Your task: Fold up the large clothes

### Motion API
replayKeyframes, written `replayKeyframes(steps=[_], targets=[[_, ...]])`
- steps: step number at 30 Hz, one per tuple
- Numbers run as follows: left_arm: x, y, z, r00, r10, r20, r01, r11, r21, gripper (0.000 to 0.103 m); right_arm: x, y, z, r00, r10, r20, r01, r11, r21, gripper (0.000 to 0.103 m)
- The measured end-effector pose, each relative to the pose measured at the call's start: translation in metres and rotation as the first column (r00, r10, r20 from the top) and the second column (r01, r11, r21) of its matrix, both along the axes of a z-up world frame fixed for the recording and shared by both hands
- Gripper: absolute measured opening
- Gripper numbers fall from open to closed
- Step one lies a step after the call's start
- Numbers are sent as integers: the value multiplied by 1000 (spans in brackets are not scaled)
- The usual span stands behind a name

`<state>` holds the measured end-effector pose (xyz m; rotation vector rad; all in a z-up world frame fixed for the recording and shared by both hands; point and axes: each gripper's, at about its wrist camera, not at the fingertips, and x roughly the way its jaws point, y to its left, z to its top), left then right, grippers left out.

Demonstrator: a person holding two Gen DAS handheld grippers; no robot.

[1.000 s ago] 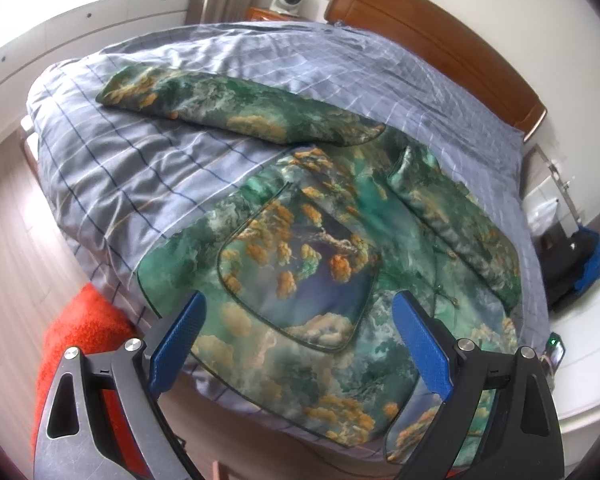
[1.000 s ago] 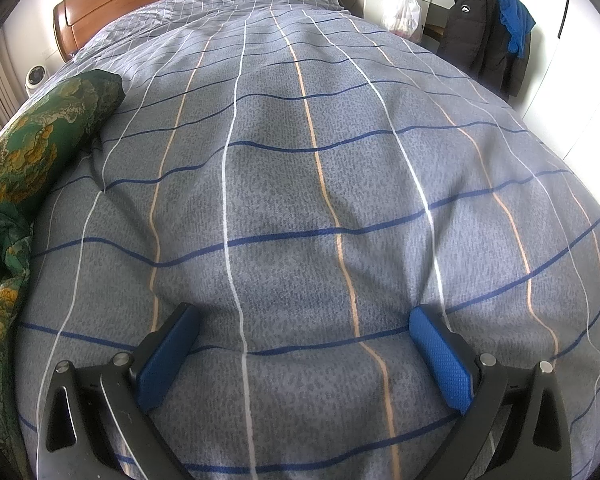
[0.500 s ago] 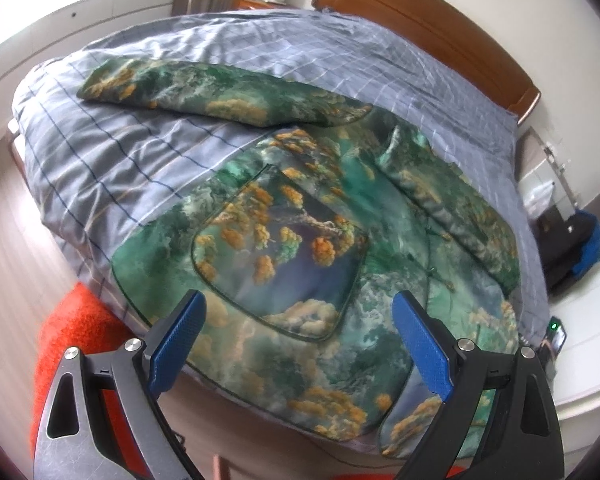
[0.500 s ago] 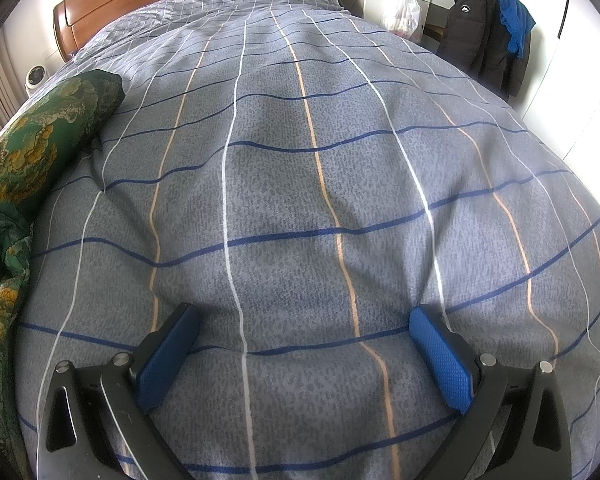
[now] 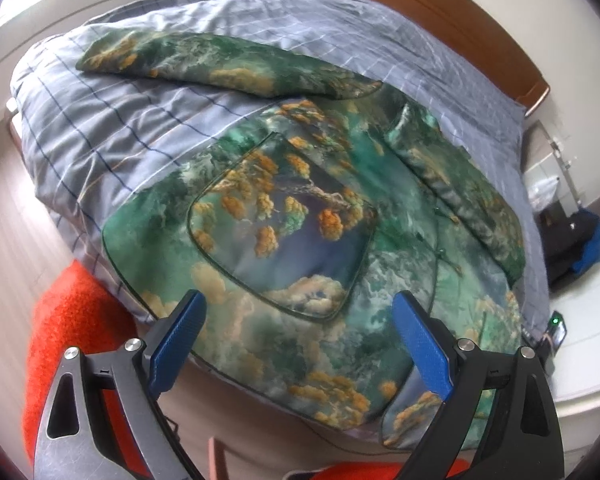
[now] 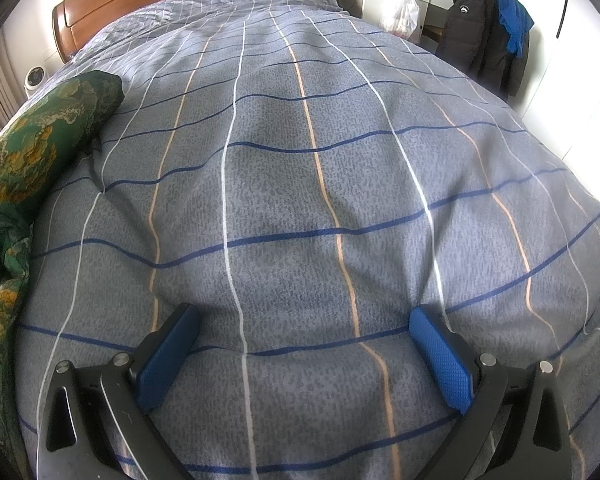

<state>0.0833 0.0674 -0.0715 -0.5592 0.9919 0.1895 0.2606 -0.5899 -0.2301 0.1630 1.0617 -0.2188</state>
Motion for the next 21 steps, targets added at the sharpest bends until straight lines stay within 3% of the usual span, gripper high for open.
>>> replayKeyframes(steps=[5,8,12,16,21], targets=[[-10,13,-2,1000,31,-5,-31,998,48,95,0,0,1,1000,0,-2,0,1000,-1,103],[-11,21,-7,999,50,-21,-50,999,3,95,0,1,1,1000,-2,0,2,1000,-2,103],[-9,22,-8,999,49,-14,-49,999,13,95,-1,2,0,1000,-4,3,4,1000,-3,103],[-7,17,-7,1000,12,3,-12,1000,0,95,-1,1,0,1000,-4,3,4,1000,-2,103],[-10,9,2,994,-84,72,78,994,83,95,-1,1,0,1000,-4,3,4,1000,-3,103]])
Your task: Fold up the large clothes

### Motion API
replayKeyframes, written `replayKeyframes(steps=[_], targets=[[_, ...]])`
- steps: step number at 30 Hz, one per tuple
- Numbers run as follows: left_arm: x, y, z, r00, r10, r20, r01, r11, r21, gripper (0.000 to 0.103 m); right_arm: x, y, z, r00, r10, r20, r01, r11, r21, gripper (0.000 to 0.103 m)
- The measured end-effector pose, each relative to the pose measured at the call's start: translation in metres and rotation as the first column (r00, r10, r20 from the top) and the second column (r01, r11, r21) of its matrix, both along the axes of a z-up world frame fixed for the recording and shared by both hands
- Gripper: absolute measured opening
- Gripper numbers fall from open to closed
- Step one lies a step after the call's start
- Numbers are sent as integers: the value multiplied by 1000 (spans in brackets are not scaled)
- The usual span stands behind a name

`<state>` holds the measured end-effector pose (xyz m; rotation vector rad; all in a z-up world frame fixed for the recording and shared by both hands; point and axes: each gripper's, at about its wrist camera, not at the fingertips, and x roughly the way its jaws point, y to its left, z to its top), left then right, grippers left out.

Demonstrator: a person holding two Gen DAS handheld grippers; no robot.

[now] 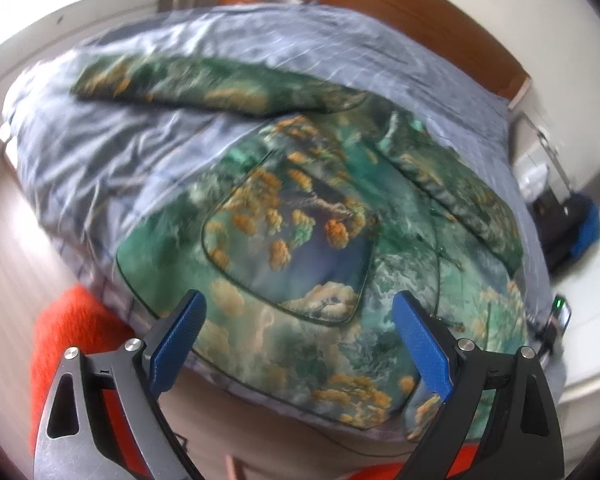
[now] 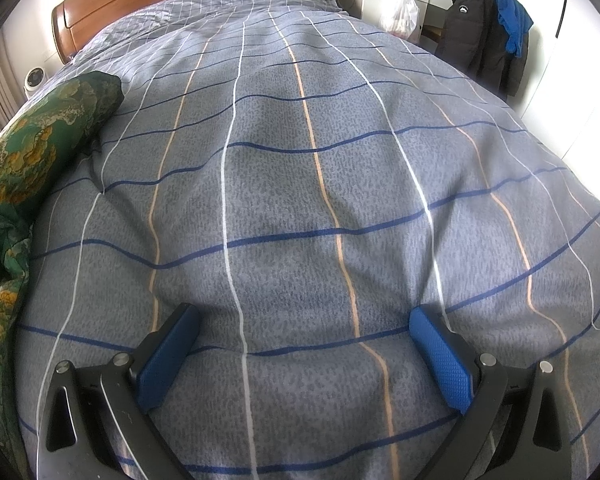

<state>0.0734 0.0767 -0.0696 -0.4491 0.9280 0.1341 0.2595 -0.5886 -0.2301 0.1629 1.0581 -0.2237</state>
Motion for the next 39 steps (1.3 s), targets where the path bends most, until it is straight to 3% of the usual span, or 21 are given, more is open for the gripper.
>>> replayKeyframes(steps=[7,16,26,32,36,39], targets=[[-31,24,-2,993,-77,90,75,997,24,95,0,0,0,1000,0,0,0,1000,0,103],[-54,27,-29,990,-122,66,127,988,-83,95,0,0,0,1000,0,0,0,1000,0,103],[-72,7,5,991,-101,84,95,993,74,95,0,0,0,1000,0,-1,0,1000,0,103],[-52,-2,-9,993,-114,18,112,989,96,95,0,0,0,1000,0,-1,0,1000,-1,103],[-27,7,-6,990,-143,21,139,982,128,95,0,1,0,1000,0,-1,0,1000,-1,103],[1,30,-5,990,-138,3,137,988,73,95,0,1,1,1000,0,-1,0,1000,-2,103]])
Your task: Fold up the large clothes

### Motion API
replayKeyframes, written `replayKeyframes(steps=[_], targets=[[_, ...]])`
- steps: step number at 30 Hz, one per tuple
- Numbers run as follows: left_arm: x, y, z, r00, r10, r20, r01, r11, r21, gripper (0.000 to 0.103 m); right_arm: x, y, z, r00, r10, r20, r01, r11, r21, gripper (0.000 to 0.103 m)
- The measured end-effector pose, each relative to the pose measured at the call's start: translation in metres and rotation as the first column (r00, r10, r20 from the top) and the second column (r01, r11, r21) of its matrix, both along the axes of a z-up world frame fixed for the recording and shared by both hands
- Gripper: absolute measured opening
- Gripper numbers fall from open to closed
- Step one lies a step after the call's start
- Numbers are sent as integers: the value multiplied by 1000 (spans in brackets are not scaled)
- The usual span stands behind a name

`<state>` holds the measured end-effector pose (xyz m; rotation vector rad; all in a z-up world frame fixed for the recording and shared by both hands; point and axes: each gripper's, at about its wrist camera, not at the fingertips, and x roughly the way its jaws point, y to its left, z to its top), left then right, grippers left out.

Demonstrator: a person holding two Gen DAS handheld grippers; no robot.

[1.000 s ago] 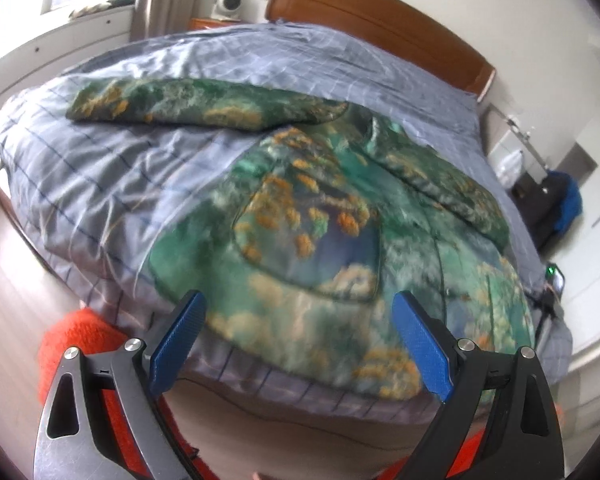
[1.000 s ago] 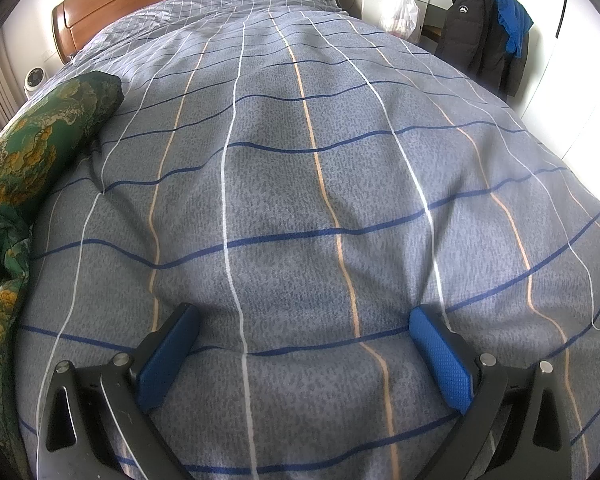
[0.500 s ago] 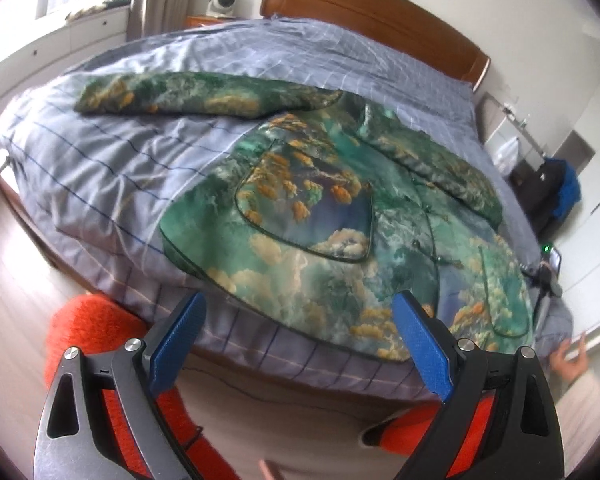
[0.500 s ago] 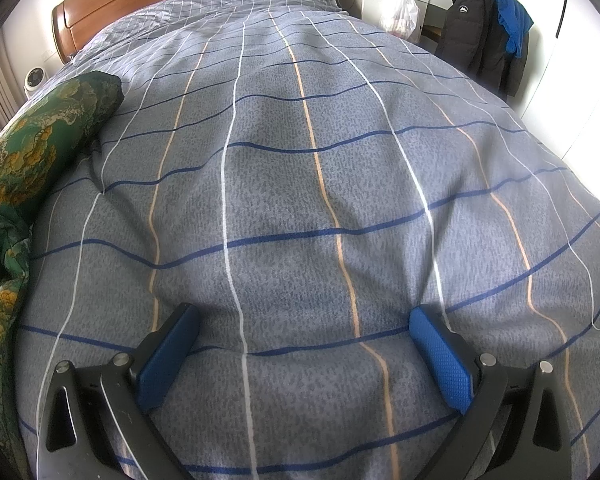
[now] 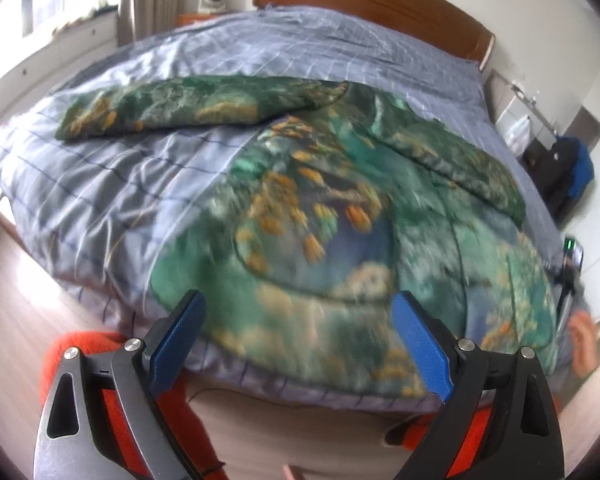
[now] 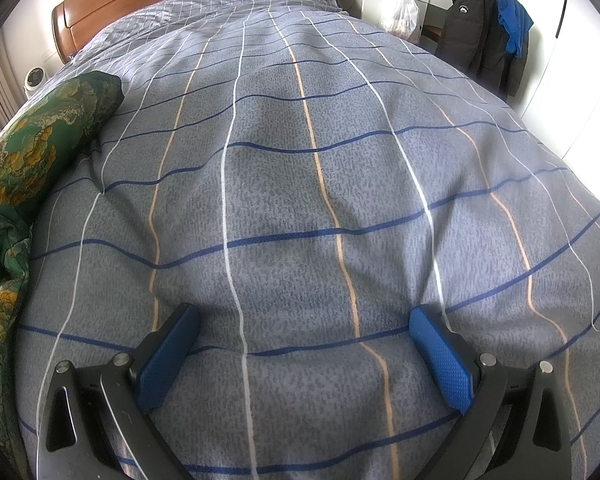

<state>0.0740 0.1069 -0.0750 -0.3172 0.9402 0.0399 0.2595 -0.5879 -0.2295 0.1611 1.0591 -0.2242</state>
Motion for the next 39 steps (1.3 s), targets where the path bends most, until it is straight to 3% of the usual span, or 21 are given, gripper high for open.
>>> replayKeyframes(steps=[2,6,8,14,17,20,22,25,28,29,31,32,33,36,37,39], targets=[[14,17,1,1000,14,4,-14,1000,-19,95,0,0,0,1000,0,1,0,1000,0,103],[31,34,-3,1000,15,9,-15,996,84,95,0,0,0,1000,-1,1,1,1000,0,103],[39,40,-11,1000,13,-10,-12,995,101,95,6,0,-1,1000,6,-25,-6,1000,0,103],[62,83,-33,996,59,-69,-56,997,56,95,2,-3,10,1000,-26,13,26,999,36,103],[69,132,-40,985,149,-82,-151,988,-22,95,-28,-2,53,985,-53,165,44,997,58,103],[77,196,-37,962,267,-62,-273,955,-115,95,-84,15,119,947,-3,321,-38,992,120,103],[88,246,-33,932,359,-40,-361,921,-148,95,-118,35,150,933,40,359,-104,981,162,103],[111,309,-33,883,466,-43,-468,875,-125,95,-168,82,181,919,117,375,-189,968,163,103],[136,361,-46,831,549,-97,-555,829,-70,95,-211,141,187,901,189,390,-257,958,129,103],[143,372,-52,818,561,-125,-572,815,-92,95,-222,161,185,896,207,394,-277,952,128,103],[158,382,-64,832,531,-161,-554,812,-183,93,-238,203,174,891,240,385,-307,944,123,103],[164,381,-67,838,520,-164,-545,818,-187,92,-243,216,169,890,251,381,-318,940,124,103],[170,381,-69,843,511,-168,-535,828,-167,84,-246,241,160,888,277,368,-345,929,133,103],[185,378,-74,852,480,-211,-509,853,-114,32,-248,285,135,885,335,324,-405,897,178,103],[186,378,-71,846,485,-222,-512,855,-80,19,-246,302,126,881,367,300,-432,882,189,103],[184,375,-53,852,482,-205,-503,862,-64,12,-243,330,115,863,435,256,-480,864,149,103]])
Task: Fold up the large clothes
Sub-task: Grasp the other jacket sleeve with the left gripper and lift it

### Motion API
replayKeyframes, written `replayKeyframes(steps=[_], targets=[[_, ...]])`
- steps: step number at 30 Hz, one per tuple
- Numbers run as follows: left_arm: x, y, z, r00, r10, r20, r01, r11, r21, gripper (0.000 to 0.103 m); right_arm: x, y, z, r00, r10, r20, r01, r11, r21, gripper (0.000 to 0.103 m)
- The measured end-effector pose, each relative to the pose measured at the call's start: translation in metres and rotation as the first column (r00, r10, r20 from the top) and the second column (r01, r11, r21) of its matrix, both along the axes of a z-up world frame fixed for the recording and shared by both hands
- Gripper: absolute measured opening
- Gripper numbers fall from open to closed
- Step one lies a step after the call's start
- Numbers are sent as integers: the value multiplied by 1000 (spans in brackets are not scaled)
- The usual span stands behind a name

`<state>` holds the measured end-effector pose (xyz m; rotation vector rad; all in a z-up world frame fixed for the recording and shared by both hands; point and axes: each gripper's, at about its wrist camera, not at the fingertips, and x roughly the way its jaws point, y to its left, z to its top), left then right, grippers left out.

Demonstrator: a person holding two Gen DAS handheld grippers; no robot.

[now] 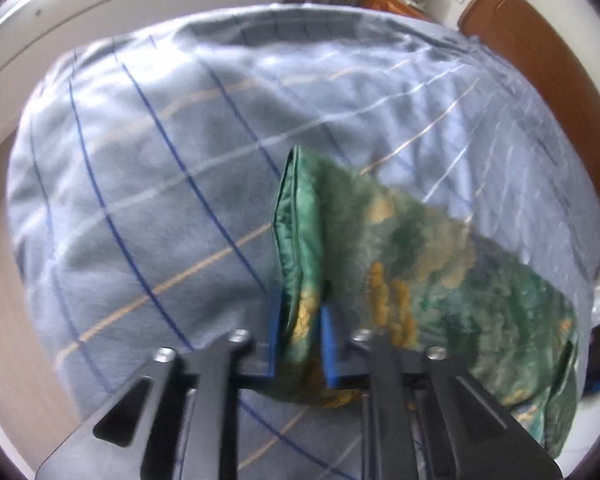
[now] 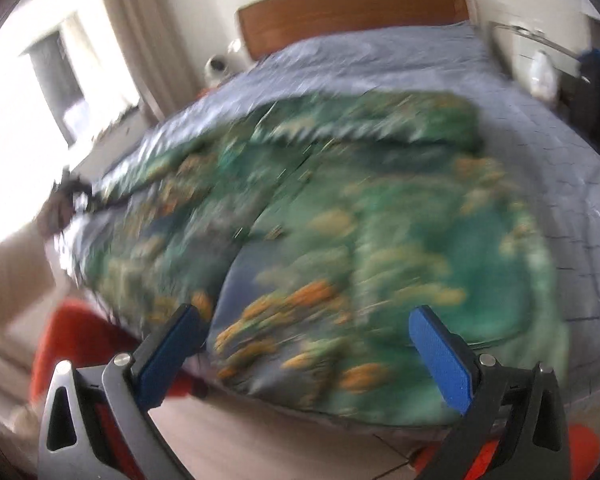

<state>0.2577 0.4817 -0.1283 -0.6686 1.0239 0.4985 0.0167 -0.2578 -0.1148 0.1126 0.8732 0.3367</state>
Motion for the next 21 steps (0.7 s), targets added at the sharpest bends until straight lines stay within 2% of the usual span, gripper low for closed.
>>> replayKeyframes(steps=[2,5,7,8,9,10,11,12,15,18,20,21], targets=[[-3,-7,28,999,-35,8,34,998,45,10,0,21,-3,998,56,28,-54,996,-68,103],[3,-37,90,990,-134,41,125,977,170,8,-5,44,-3,989,132,69,-126,988,-88,103],[12,-67,136,973,-209,100,183,957,225,8,-7,54,-2,978,183,95,-177,982,-71,103],[18,-96,168,952,-269,148,227,941,252,7,-8,55,-2,974,198,107,-192,979,-64,103],[23,-116,187,935,-309,174,257,928,270,7,-8,57,-4,969,216,119,-211,976,-54,103],[31,-152,214,902,-378,208,308,902,304,7,-7,56,-6,967,221,123,-217,975,-44,103],[34,-177,232,876,-425,227,343,881,326,7,-7,53,-9,968,219,124,-216,976,-30,103],[41,-212,250,839,-485,246,390,852,349,6,-6,51,-9,969,215,123,-215,977,-19,103],[62,-325,288,708,-644,291,533,757,378,6,-7,28,-17,982,155,112,-162,986,52,103],[80,-425,293,598,-742,304,643,670,371,6,-11,-3,-22,995,66,79,-76,990,123,103],[95,-496,279,535,-795,286,703,607,371,6,-14,-19,-24,998,11,60,-20,988,151,103],[100,-518,270,519,-808,279,718,590,369,6,-18,-30,-24,998,-24,54,15,986,168,103]])
